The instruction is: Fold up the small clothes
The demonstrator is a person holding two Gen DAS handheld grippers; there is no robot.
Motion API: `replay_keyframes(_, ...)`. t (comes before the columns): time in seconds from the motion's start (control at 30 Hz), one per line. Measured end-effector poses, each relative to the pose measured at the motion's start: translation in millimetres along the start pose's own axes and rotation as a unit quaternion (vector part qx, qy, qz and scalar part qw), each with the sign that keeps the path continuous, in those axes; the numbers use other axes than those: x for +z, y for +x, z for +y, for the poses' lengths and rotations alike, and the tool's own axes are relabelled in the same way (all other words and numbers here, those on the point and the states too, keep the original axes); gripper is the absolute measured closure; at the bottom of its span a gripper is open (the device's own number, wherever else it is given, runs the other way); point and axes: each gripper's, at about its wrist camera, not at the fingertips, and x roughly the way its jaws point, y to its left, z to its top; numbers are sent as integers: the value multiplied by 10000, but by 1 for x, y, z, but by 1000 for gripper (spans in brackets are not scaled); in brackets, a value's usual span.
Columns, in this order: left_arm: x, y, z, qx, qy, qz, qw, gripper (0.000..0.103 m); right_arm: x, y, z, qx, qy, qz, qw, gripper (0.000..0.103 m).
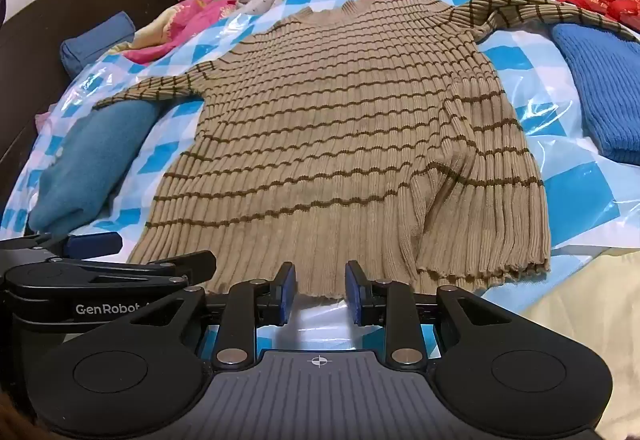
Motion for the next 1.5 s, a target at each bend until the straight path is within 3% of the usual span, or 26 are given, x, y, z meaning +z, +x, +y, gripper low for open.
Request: replay_keyframes(1.5,-3,0,-5,-102,-75,20,9999,0,-4,-5,-5,-104,91,-99,9999,76)
